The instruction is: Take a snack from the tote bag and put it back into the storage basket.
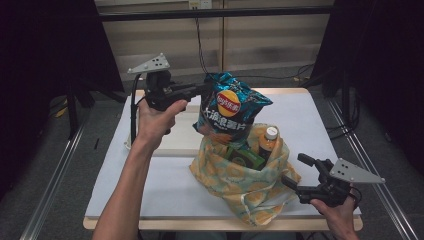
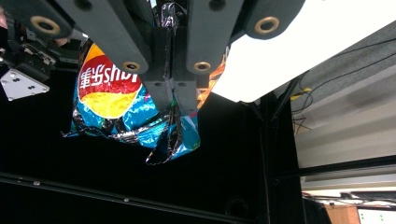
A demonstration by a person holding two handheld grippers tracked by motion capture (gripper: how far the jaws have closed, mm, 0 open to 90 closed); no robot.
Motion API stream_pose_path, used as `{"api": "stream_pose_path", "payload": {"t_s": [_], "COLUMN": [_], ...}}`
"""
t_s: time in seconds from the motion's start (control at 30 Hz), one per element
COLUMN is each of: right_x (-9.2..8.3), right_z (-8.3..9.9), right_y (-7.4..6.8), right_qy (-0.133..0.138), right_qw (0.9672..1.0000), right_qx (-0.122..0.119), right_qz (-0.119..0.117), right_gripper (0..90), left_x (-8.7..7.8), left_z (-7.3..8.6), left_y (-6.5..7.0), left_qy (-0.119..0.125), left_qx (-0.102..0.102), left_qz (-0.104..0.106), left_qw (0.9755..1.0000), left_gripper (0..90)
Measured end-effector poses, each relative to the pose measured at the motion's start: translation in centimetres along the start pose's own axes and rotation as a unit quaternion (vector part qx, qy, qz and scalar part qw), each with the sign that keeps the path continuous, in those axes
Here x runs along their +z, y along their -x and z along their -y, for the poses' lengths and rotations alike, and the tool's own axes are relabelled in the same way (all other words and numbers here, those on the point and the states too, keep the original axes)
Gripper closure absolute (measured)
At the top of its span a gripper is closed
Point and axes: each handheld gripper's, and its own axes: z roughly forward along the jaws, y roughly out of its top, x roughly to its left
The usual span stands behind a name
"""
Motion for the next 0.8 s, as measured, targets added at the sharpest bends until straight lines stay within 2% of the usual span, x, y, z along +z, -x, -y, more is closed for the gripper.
{"api": "stream_pose_path", "payload": {"t_s": [0.23, 0.4, 0.6, 0.8], "right_x": [0.2, 0.1, 0.3, 0.4], "right_z": [0.1, 0.1, 0.2, 0.3], "right_y": [0.0, 0.0, 0.0, -0.1], "right_qy": [-0.008, -0.008, -0.010, -0.015], "right_qw": [1.0000, 1.0000, 0.9999, 0.9999], "right_qx": [-0.003, -0.002, -0.003, -0.006], "right_qz": [-0.003, 0.000, -0.004, -0.004], "right_gripper": [11.7, 11.7, 12.4, 12.8], "left_x": [-1.5, -2.7, -3.9, -5.1], "left_z": [-0.9, -0.8, -1.0, -0.6], "left_y": [-1.0, -2.3, -4.2, -6.1], "left_qy": [0.017, 0.029, 0.030, 0.031], "left_qx": [0.000, -0.012, -0.024, -0.035], "left_qz": [-0.024, -0.044, -0.071, -0.103], "left_qw": [0.9996, 0.9985, 0.9967, 0.9936], "left_gripper": [89.4, 89.4, 89.4, 89.4]}}
